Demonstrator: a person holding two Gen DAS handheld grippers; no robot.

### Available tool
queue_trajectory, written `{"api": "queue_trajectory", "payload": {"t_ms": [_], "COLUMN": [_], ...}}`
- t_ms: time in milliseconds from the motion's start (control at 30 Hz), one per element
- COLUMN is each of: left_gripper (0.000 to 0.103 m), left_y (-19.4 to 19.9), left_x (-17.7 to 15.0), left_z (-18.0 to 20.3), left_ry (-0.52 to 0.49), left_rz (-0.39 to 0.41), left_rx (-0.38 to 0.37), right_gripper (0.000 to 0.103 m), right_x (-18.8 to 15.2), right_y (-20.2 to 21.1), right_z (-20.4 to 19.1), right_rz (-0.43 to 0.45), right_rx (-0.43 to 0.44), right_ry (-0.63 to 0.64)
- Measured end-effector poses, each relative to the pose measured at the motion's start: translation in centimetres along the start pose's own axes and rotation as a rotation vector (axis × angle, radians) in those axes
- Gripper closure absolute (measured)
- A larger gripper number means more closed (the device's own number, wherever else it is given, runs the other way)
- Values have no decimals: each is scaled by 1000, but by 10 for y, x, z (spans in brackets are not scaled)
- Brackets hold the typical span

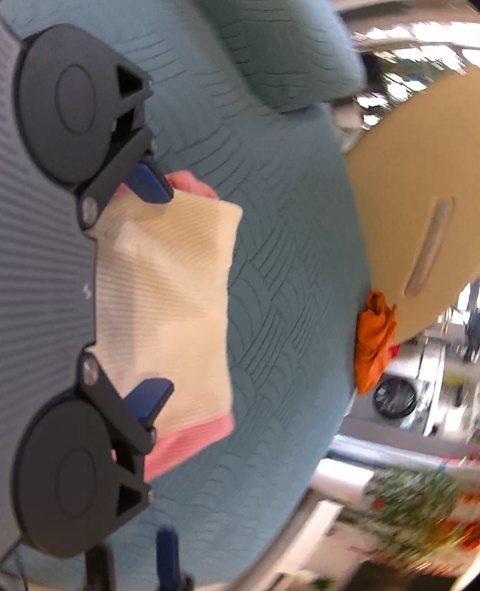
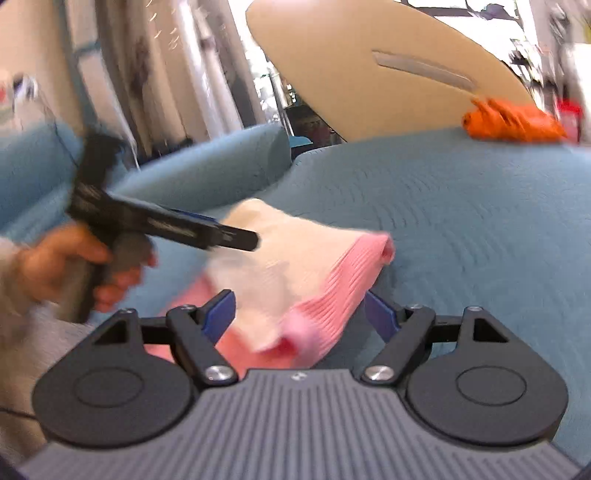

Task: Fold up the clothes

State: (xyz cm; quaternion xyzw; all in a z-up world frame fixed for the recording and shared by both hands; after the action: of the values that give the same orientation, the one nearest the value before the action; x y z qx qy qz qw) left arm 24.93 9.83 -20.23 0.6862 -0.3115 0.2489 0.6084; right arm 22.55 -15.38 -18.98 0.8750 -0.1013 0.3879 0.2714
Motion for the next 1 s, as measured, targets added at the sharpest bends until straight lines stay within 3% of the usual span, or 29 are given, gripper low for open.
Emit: {"api": "queue_trajectory", "payload": {"t_ms": [33,100,267,300,467,600,667,833,900,1000], "left_gripper": [2,2,2,2,1,0,0,0,0,0], "left_y": [1,0,-7,-11,-23,-28,-30,-31,-31,-33], "left_x": [-2,-4,-5,-5,-8,-9,-10,-11,-12,-14], "left_z": [3,5,12,14,17,17,17,15,14,13], "left_ry": [-22,-15,-4,-5,-5,-13,-20,-23,-29,-37], "left_rz": [-9,-34,-110,-127,-189,-215,-221,-222,-222,-222], "left_rx": [-10,-32,-96,-105,-110,-102,-101,-109,-112,-116], "right_gripper": [24,22,22,26,25,23,26,25,26,26], "right_x": [-5,-31,-76,-88,-88,-79,-93,-80,-78,-80], "right_y": [0,4,3,-3,-6,-24,-19,-14,-10,-8], "right_z": [1,8,25,23,18,7,2,-4,2,6], "right_rz": [3,24,52,60,63,15,-4,-87,-84,-87], "right_rx": [19,92,157,161,273,371,359,260,161,196], "right_ry": [-62,-326,-626,-634,-680,-673,-665,-597,-529,-586]}}
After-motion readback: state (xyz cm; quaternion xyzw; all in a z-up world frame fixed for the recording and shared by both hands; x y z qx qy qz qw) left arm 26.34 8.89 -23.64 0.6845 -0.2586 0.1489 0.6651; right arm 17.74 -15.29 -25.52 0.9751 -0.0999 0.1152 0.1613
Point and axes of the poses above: each gripper's, at about its wrist camera, not at the fingertips, and y roughly against the way its jaws point, z to its right, x to its top, the point moved 5 cm from there along -y, roughly the way its jaws point, and after that the axes turned 10 degrees about x, right-handed, at the moved point
